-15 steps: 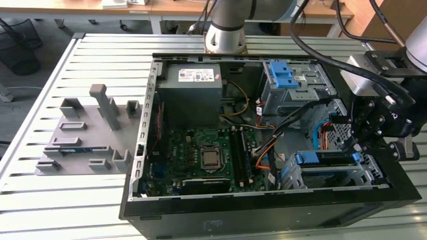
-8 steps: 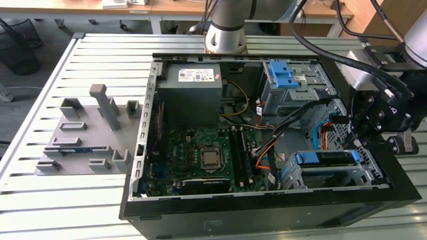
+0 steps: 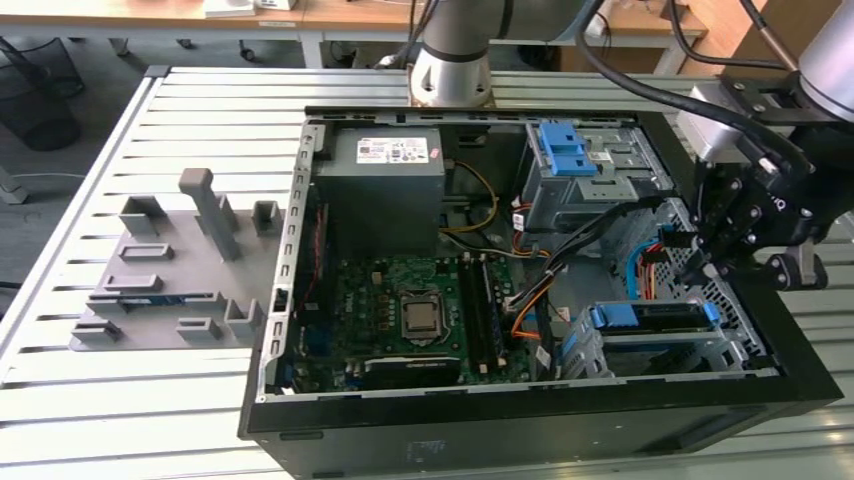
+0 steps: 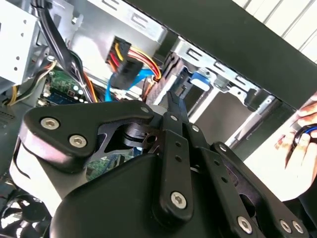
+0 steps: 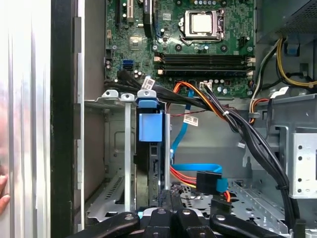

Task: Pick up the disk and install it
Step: 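Insert the first disk wire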

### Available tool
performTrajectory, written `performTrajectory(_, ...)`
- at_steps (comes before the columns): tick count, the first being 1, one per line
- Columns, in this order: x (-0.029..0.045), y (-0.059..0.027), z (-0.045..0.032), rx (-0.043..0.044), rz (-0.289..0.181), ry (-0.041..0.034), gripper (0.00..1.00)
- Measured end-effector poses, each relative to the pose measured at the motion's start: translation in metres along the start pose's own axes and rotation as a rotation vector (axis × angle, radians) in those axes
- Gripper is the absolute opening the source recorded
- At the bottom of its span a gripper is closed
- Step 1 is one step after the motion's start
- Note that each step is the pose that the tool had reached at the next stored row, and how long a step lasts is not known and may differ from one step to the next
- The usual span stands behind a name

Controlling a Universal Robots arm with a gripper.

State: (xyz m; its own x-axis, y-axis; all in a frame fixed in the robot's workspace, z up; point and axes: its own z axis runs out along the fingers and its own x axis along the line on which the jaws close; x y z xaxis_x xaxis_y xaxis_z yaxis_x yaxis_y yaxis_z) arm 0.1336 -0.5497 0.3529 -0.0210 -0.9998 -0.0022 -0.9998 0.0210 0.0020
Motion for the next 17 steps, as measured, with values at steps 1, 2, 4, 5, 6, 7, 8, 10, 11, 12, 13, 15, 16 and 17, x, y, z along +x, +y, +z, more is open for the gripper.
performTrajectory(1, -0.0017, -0.0001, 0.0, 0.0, 0.0, -0.0001, 0.11)
performTrajectory(2, -0.0037, -0.0004, 0.0, 0.0001, 0.0, 0.0, 0.11)
performTrajectory(4, -0.0075, -0.0007, 0.0, 0.0004, 0.0, 0.0, 0.11)
performTrajectory(5, -0.0095, -0.0008, 0.0, 0.0007, 0.0, 0.0, 0.11)
performTrajectory(6, -0.0114, -0.0008, -0.0004, 0.0008, 0.0, 0.0, 0.11)
performTrajectory(7, -0.0131, -0.0008, -0.0007, 0.001, 0.0, 0.0, 0.11)
performTrajectory(8, -0.0148, -0.0008, -0.0012, 0.0011, 0.0, 0.0, 0.11)
performTrajectory(10, -0.0186, -0.0007, -0.0026, 0.0013, 0.0, 0.0002, 0.11)
performTrajectory(11, -0.0205, -0.0007, -0.0034, 0.0014, 0.0, 0.0002, 0.11)
performTrajectory(12, -0.0222, -0.0007, -0.0043, 0.0015, 0.0, 0.0004, 0.11)
performTrajectory(13, -0.024, -0.0006, -0.0052, 0.0015, 0.0, 0.0007, 0.11)
performTrajectory(15, -0.0274, -0.0005, -0.0069, 0.0015, 0.0, 0.0019, 0.11)
performTrajectory(16, -0.0288, -0.0005, -0.008, 0.0016, 0.0, 0.0025, 0.11)
performTrajectory(17, -0.0303, -0.0005, -0.009, 0.0016, 0.0, 0.0035, 0.11)
